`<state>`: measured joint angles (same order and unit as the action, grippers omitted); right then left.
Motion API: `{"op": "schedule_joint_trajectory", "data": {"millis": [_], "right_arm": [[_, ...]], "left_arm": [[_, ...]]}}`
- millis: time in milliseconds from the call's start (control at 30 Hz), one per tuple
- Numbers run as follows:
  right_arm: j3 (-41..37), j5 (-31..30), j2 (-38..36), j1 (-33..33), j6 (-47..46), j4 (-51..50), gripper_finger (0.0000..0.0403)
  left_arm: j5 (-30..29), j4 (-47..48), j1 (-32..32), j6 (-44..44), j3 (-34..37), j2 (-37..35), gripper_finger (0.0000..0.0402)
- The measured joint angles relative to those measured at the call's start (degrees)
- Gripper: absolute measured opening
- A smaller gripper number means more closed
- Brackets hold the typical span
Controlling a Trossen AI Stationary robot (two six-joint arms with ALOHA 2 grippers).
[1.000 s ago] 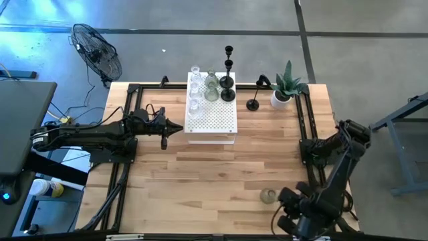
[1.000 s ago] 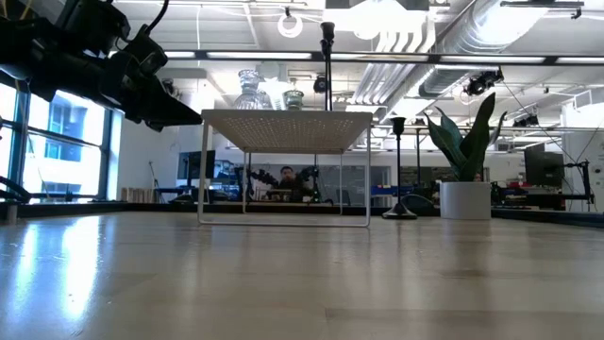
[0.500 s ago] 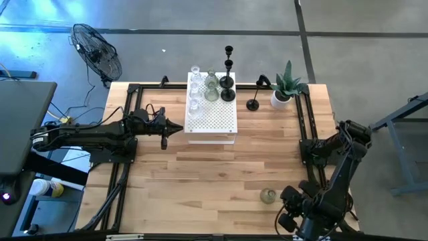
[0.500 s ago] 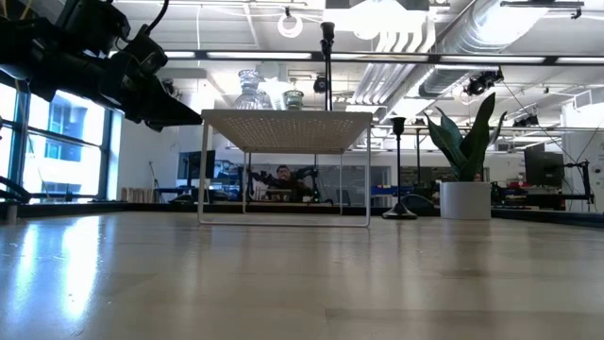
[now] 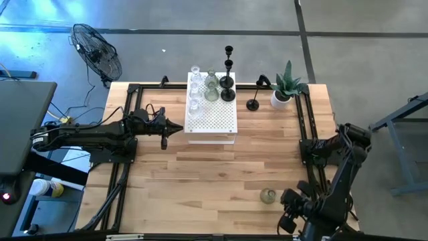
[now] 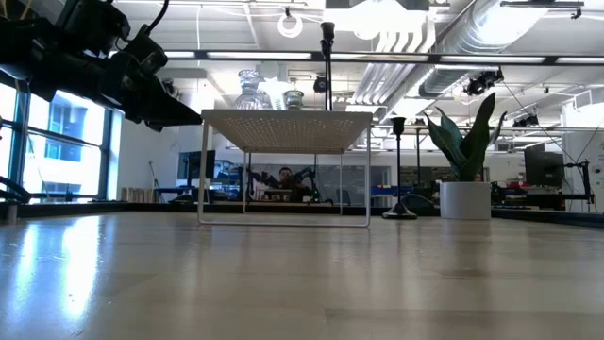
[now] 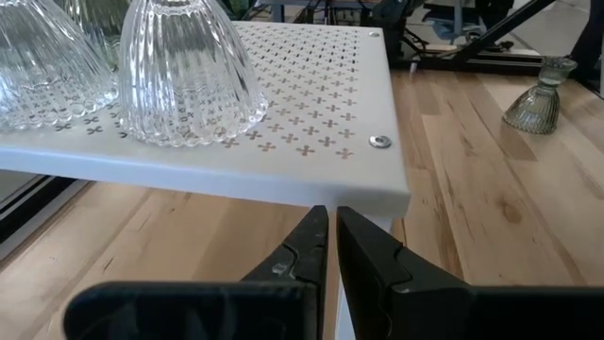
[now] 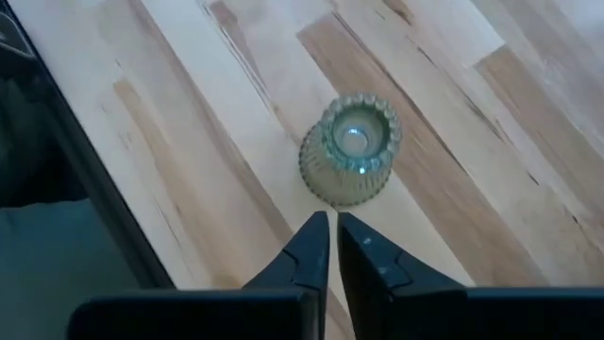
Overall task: Pick & Place candle stick holders
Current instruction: Put the green glass candle holder on the shelf aligned with the other green glass candle holders
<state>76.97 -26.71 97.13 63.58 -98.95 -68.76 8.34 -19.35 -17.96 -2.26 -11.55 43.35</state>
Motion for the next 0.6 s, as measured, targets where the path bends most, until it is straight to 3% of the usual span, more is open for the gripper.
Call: {"op": "schedule_joint_trajectory", "data": {"millis": [467, 600], "right_arm": [[-0.01, 1.57, 3.46, 0.34, -4.63, 0.63, 0.0112], [-3.05, 1.65, 3.22, 0.36, -3.75, 5.61, 0.0123]], "left_arm": [[-0.01, 0.07, -0.01, 0.00, 0.00, 0.01, 0.0023], [0.00, 0.03, 0.00, 0.00, 0.00, 0.00, 0.0024]]}}
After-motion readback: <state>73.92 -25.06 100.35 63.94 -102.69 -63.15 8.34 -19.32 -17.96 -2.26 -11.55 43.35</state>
